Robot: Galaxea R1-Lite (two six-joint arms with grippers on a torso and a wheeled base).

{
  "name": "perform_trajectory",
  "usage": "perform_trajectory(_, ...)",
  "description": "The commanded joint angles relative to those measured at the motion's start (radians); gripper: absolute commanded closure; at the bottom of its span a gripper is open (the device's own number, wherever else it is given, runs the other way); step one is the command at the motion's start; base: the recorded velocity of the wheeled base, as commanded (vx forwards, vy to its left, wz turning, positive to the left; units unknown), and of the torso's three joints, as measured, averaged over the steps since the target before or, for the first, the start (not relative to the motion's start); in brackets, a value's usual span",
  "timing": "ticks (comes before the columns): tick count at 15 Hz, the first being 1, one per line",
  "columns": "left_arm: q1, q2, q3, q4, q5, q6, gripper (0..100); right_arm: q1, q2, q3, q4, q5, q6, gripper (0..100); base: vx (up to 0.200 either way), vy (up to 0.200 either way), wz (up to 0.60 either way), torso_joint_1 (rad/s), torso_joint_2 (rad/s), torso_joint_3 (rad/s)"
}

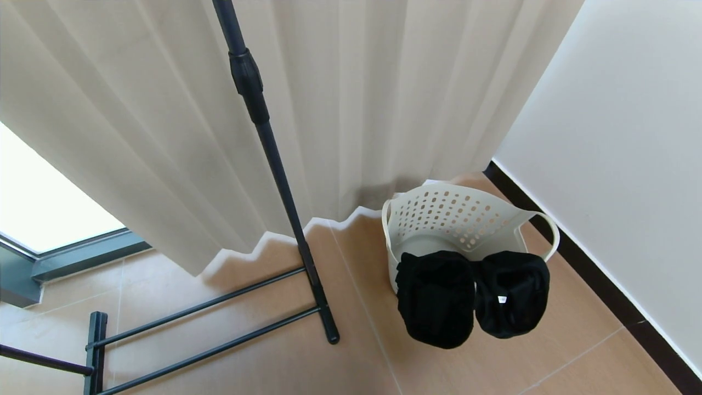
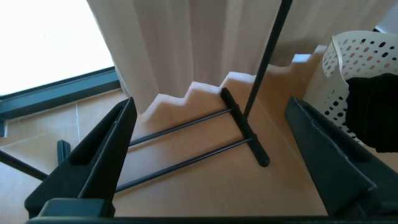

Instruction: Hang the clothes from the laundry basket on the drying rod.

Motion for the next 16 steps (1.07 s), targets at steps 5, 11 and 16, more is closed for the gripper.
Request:
perform_trajectory(5, 0.000, 0.001, 0.000, -0.002, 0.003, -0.001, 0, 0.013, 0.115, 0.000, 0.007, 0.009, -0.022, 0, 0.000, 0.000, 0.00, 0.003, 0.00, -0.187)
perform_trajectory(11, 0.000, 0.001, 0.000, -0.002, 0.005, 0.000, 0, 0.206, 0.715, -0.285, 0.007, 0.024, -0.048, 0, 0.000, 0.000, 0.00, 0.000, 0.00, -0.011)
perform_trajectory(16, 0.001, 0.001, 0.000, -0.002, 0.008, -0.001, 0, 0.263, 1.245, -0.600, 0.008, 0.017, -0.345, 0, 0.000, 0.000, 0.00, 0.000, 0.00, 0.000)
